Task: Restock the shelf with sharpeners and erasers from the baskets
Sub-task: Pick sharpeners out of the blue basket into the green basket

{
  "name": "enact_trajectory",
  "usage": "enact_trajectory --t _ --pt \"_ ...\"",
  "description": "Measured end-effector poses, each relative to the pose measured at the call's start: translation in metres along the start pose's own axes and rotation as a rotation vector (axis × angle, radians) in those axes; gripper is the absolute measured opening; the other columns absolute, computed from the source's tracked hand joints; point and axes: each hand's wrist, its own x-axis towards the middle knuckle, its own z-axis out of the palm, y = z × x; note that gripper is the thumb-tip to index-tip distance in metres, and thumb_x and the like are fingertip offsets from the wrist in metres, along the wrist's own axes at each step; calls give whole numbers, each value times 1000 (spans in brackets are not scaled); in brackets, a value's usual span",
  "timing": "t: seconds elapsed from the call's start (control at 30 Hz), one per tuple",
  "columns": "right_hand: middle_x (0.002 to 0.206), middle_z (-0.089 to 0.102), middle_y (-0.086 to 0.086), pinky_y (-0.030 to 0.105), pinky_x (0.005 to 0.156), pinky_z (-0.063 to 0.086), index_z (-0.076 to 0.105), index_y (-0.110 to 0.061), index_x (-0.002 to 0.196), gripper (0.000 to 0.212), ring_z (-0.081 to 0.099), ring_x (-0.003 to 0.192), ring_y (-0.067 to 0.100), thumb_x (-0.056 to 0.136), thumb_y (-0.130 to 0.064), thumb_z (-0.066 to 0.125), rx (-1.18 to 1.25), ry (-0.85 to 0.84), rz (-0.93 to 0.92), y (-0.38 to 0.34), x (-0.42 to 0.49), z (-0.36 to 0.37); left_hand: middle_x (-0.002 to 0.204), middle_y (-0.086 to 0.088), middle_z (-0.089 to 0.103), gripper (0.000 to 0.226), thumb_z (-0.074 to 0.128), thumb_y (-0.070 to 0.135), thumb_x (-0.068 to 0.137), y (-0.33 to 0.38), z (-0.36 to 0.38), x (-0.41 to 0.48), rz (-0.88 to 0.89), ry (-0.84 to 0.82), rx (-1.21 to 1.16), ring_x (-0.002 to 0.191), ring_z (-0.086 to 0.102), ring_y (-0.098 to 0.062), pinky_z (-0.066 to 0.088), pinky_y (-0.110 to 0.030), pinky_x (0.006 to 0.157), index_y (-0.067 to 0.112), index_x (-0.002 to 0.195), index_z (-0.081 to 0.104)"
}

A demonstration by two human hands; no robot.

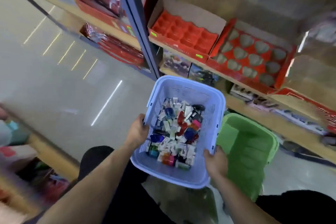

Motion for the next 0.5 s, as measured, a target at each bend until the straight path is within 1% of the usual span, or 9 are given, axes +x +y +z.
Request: enact_trajectory --t 0.03,0.1,0.13,0.17,0.2,0.3,0.37,0.47,0.5 --pt "77 53 2 18 43 30 51 6 130 38 47 58 8 102 -21 56 -27 -4 -15 7 21 11 90 -5 60 19 49 3 101 -9 16 17 5 10 25 75 64 -23 56 -28 52 6 119 52" --pt "89 65 12 22 50 41 55 4 120 31 54 62 16 101 -21 58 -38 8 -42 24 63 35 87 -4 57 19 50 2 99 -27 44 49 17 33 98 72 57 -19 43 -16 51 3 117 54" --pt "92 68 16 27 56 48 57 3 114 28 58 65 23 100 -21 59 -40 26 -57 33 79 48 86 -3 56 19 51 1 98 -32 54 61 22 40 119 68 52 -14 38 -14 47 2 117 53" --pt "88 67 16 33 60 51 57 2 108 25 60 66 26 99 -21 60 -41 43 -70 41 93 62 87 -5 57 19 51 0 98 -38 64 73 16 36 140 66 48 -11 38 -14 46 1 118 52" --pt "79 64 13 35 58 52 55 2 101 23 58 62 26 99 -21 61 -39 56 -76 51 103 76 91 -8 58 20 50 0 99 -45 73 84 7 34 156 66 47 -11 40 -14 46 2 118 51" --pt "59 48 1 29 44 38 49 -4 88 22 46 46 15 100 -18 62 -5 129 -142 73 121 114 95 -9 55 15 51 1 99 -68 96 110 -21 65 215 79 51 -22 39 -21 57 8 112 50" --pt "57 45 -2 25 41 31 52 -2 93 19 43 45 12 100 -17 62 15 164 -143 83 134 131 96 -11 59 14 50 1 97 -85 114 127 -34 104 224 82 53 -27 38 -32 65 12 106 48" --pt "59 43 -6 22 41 26 56 4 114 26 43 47 11 99 -17 61 6 220 -145 91 151 149 97 -11 57 19 46 -3 96 -99 133 149 -30 144 178 84 51 -29 37 -34 66 9 110 51" --pt "61 45 -6 24 39 28 54 4 120 31 44 48 13 99 -17 62 -3 215 -161 92 155 152 96 -11 56 18 45 -2 96 -102 138 155 -16 157 179 83 51 -29 37 -34 67 9 109 50"
